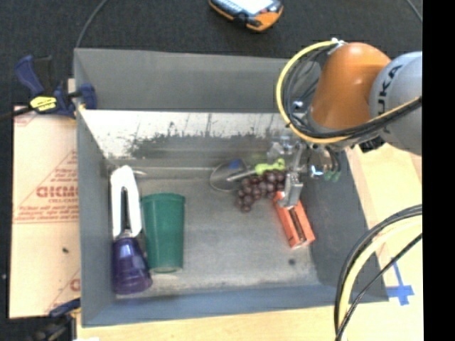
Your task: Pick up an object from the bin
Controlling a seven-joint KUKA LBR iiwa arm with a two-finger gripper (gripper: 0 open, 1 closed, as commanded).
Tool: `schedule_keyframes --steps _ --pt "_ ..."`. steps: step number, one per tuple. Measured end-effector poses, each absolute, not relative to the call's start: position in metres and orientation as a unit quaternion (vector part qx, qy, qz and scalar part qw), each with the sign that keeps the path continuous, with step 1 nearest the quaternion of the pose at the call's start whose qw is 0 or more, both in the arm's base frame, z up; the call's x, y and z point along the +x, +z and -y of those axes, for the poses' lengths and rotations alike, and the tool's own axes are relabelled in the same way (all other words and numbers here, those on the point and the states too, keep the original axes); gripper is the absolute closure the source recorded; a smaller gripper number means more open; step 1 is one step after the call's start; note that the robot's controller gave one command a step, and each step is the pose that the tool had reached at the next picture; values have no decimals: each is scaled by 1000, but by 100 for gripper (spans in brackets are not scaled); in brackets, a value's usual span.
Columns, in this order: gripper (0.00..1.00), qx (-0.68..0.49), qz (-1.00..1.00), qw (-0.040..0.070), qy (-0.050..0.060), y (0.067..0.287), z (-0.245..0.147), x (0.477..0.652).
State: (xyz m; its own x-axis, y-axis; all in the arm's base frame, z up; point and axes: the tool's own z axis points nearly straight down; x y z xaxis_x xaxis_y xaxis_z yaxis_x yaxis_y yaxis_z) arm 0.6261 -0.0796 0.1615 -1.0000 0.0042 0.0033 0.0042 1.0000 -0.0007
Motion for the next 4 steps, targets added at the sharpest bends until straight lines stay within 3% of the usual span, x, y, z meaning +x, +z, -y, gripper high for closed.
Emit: schedule_keyframes --steps 1,2,3,4 --pt "0 -1 1000 -2 1 166 79 628" --pt "0 151 989 -4 2 134 79 651" --pt "0 137 991 -5 1 135 78 645" --pt "0 179 984 -6 2 127 90 656"
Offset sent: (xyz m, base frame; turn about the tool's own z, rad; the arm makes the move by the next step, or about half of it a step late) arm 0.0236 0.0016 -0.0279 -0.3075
